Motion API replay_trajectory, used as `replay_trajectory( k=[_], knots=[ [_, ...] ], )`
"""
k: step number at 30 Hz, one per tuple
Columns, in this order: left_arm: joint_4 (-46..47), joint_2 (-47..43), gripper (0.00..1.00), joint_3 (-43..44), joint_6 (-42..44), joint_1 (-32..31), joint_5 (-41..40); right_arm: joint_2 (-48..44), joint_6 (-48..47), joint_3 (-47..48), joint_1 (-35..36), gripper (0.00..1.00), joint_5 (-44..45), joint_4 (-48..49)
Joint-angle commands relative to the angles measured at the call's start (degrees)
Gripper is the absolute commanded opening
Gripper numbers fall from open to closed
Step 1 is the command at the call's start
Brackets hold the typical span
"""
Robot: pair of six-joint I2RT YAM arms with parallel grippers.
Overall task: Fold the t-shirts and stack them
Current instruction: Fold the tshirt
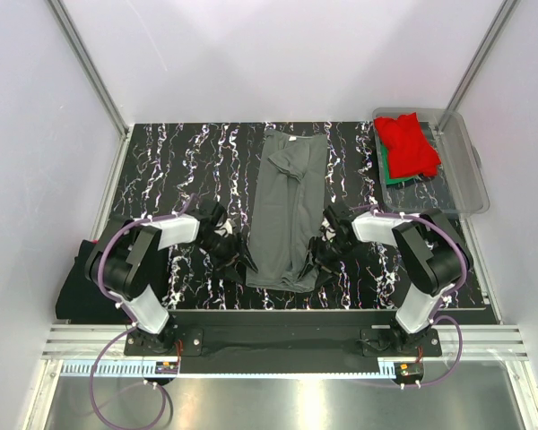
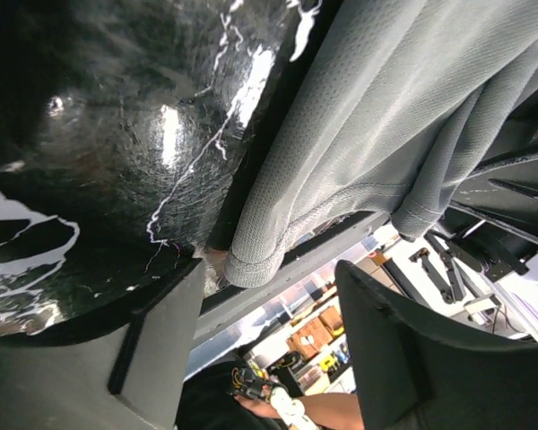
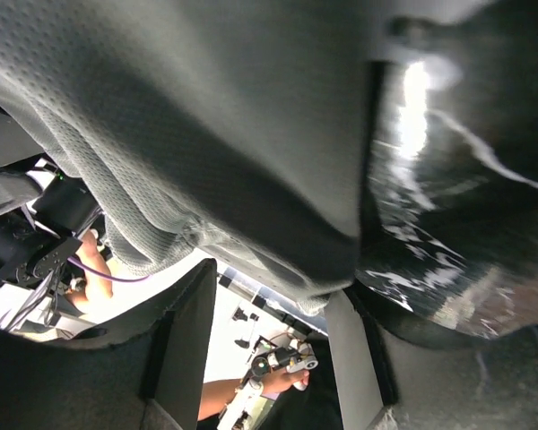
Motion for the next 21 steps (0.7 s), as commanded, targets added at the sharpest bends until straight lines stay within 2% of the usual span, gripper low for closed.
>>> replay_trajectory(
  k=[1,4,9,14,15,16,17,21],
  knots=[
    [1.35,2.43,0.65,-0.59,0.68,-0.94,-4.04,1.07,1.35,1.19,1.43,0.57,0.08,2.55],
    [1.43,2.69,0.58,-0.50,0.41,-0.94,-4.48,1.51,1.52,1.10,1.96,0.53,0.25,2.46],
    [2.13,2.69,0.44,-1.38,-0.03,-1.03,-4.13,1.68,1.87,0.40,1.96,0.39,0.16,2.46],
    [2.84,2.69,0.27,-1.82,-0.20,-1.03,-3.43,0.45,1.96,-0.74,1.96,0.15,-0.63,3.95],
    [3.19,2.69,0.24,-1.82,-0.20,-1.12,-3.25,-0.24,2.22,-1.27,1.96,0.05,-0.54,4.39],
    [3.19,2.69,0.10,-1.73,-0.20,-1.03,-3.34,-0.60,2.48,-1.53,1.96,0.00,-0.54,4.83],
    [3.19,2.52,0.00,-1.55,-0.12,-1.03,-3.51,-0.86,2.66,-1.88,1.87,0.00,-0.71,5.18],
    [1.79,1.03,0.00,0.99,1.38,-0.41,-4.30,-6.20,2.49,-2.50,0.47,0.00,-2.82,5.01]
  ],
)
